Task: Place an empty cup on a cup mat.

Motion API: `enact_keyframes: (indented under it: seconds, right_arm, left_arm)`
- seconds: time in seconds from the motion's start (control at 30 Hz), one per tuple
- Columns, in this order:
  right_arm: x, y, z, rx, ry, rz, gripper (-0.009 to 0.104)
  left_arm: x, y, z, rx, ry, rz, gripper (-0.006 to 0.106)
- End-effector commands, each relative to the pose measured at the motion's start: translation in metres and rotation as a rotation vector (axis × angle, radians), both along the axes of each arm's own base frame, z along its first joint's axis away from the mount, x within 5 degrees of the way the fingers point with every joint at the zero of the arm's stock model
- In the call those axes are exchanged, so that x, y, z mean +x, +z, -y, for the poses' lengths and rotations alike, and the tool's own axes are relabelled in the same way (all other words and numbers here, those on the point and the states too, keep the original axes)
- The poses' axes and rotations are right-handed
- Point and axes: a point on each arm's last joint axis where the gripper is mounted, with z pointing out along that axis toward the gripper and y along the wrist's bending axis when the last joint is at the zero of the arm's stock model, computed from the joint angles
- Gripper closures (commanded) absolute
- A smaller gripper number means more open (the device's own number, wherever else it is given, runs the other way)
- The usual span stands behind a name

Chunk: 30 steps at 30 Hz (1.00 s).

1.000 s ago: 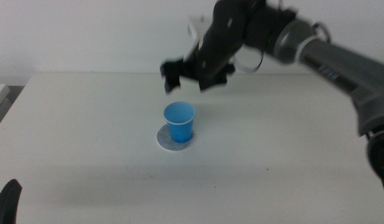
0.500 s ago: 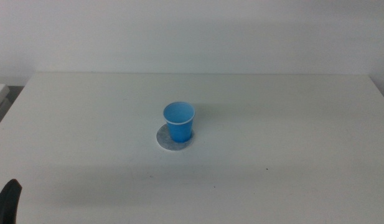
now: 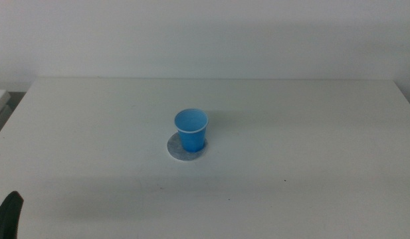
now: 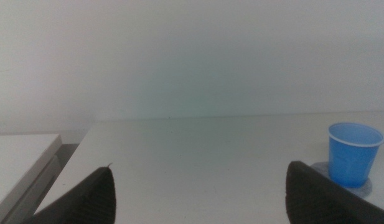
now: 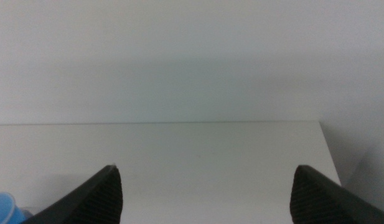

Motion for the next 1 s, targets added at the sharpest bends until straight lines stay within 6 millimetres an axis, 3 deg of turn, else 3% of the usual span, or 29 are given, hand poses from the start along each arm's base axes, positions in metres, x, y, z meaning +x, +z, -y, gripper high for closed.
enact_keyframes:
  seconds: [0.0,0.23,0.5,0.83,0.97]
  right_arm:
    - [-0.016,-0.023,0.004,-0.025,0.009,0.077,0.010]
    - [-0.057,-0.061,0.007,-0.021,0.043,0.205,0.010]
    - [-0.084,-0.054,0.011,0.023,0.037,0.269,0.010]
    - [-0.095,-0.049,0.012,0.036,0.039,0.319,0.010]
    - [-0.107,-0.058,0.014,0.049,0.039,0.383,0.010]
  left_arm:
    - [0.000,0.002,0.000,-0.006,-0.002,0.017,0.007]
    - [0.000,0.002,0.000,-0.006,-0.002,0.017,0.007]
    - [0.000,0.002,0.000,-0.006,-0.002,0.017,0.007]
    - [0.000,0.002,0.000,-0.006,-0.002,0.017,0.007]
    - [0.000,0.002,0.000,-0.006,-0.002,0.017,0.007]
